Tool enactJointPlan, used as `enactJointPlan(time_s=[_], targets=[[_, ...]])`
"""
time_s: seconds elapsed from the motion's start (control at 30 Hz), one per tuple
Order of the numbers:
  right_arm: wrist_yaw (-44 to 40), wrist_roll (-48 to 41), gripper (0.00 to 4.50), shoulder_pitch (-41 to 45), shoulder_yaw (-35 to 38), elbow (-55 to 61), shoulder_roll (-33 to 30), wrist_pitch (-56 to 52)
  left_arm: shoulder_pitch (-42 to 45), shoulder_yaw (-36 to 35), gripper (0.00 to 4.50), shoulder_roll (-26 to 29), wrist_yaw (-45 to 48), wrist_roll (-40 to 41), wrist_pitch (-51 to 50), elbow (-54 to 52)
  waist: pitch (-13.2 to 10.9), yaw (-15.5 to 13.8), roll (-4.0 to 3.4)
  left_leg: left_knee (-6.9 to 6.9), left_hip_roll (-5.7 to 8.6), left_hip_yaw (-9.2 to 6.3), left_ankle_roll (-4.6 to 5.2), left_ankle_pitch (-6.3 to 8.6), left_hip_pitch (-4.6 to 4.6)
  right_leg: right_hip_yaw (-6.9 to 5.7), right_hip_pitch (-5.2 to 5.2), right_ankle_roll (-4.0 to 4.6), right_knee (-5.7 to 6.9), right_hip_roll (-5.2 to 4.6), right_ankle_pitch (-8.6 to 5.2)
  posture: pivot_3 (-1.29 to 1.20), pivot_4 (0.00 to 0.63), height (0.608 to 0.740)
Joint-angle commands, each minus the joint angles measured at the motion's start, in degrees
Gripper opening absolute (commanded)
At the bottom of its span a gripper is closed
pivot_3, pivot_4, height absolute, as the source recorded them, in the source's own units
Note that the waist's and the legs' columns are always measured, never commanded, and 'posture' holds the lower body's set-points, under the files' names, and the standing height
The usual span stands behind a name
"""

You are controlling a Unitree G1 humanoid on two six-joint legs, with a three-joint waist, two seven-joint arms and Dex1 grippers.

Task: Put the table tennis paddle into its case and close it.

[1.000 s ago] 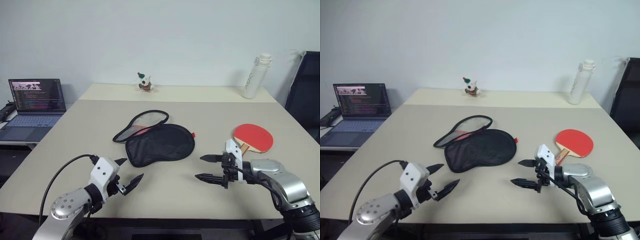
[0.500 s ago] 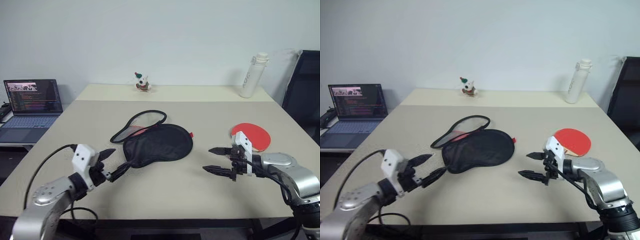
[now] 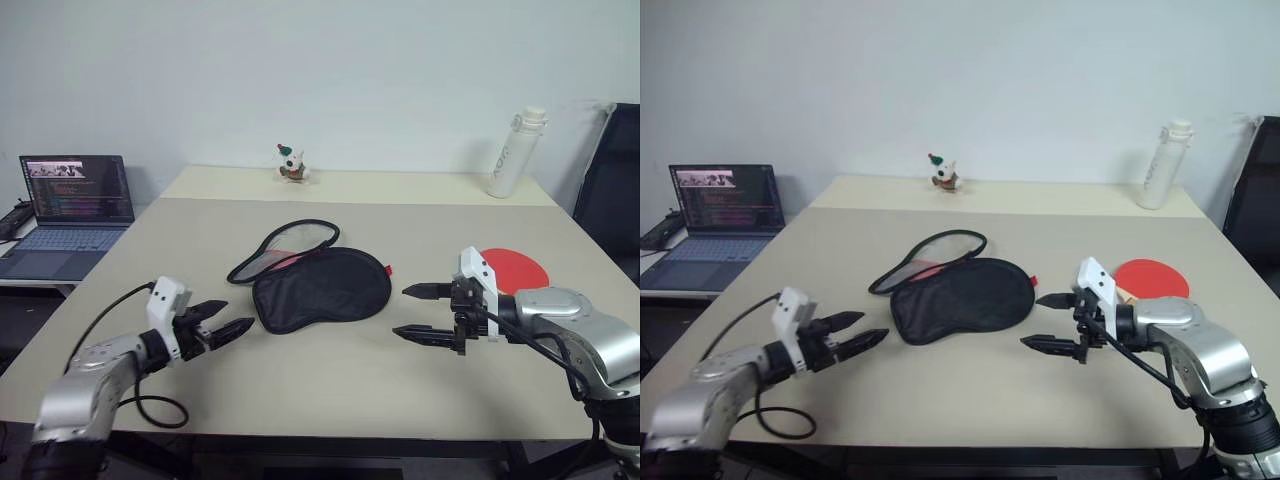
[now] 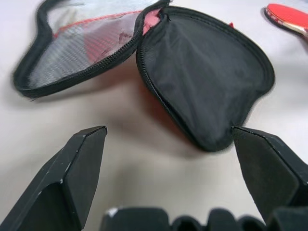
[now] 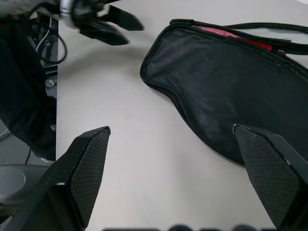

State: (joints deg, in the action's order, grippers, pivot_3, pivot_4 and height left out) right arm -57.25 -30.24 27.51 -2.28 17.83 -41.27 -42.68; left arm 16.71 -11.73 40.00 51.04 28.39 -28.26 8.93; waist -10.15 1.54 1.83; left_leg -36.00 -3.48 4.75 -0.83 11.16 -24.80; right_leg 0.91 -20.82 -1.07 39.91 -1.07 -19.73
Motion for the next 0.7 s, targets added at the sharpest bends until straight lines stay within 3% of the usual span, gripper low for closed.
enactJointPlan(time_s=[0.03,0.23,0.43,0.53,0.7], targets=[[0.5,0.8,4.50,-1.0,1.1,0.9,-0.2,3.1,4.3,3.8,4.48,-1.1,2.6,-2.3,1.4,3.7,0.0,0.1,0.02,-0.01,0.00,0.02,0.00,0.00,-0.01,0.00,-0.02,0.00,0.01,0.00,0.00,0.00,0.150,0.740],[1.0,2.1,4.50,-3.5,1.2,0.4,0.2,6.4,7.2,6.9,4.48,-0.8,5.9,-4.9,2.5,7.7,0.0,0.4,0.02,0.00,-0.03,0.07,-0.01,-0.01,-0.01,0.06,-0.09,0.00,0.04,0.03,0.00,0.00,0.150,0.740],[2.3,2.2,4.50,-5.9,2.0,0.9,0.0,7.8,8.3,8.9,4.48,-3.3,5.8,-4.6,-0.7,3.9,0.0,0.1,0.03,-0.05,-0.01,0.05,-0.01,-0.01,-0.03,0.05,-0.04,-0.01,0.03,0.02,0.00,0.00,0.150,0.740],[3.0,1.9,4.50,-6.4,2.6,1.4,-0.3,7.7,7.6,8.4,3.92,-5.0,4.1,-3.2,-3.0,1.1,0.0,0.1,0.03,-0.05,0.00,0.04,-0.01,-0.01,-0.02,0.05,-0.02,0.00,0.03,0.01,0.00,0.00,0.150,0.740],[3.6,1.3,4.50,-7.1,3.5,2.4,-0.9,7.1,6.9,7.6,2.14,-7.8,1.6,-1.7,-6.0,-1.6,0.0,0.2,0.03,-0.06,-0.01,0.02,-0.01,-0.01,-0.02,0.03,-0.01,0.00,0.04,0.02,0.00,0.00,0.150,0.740]])
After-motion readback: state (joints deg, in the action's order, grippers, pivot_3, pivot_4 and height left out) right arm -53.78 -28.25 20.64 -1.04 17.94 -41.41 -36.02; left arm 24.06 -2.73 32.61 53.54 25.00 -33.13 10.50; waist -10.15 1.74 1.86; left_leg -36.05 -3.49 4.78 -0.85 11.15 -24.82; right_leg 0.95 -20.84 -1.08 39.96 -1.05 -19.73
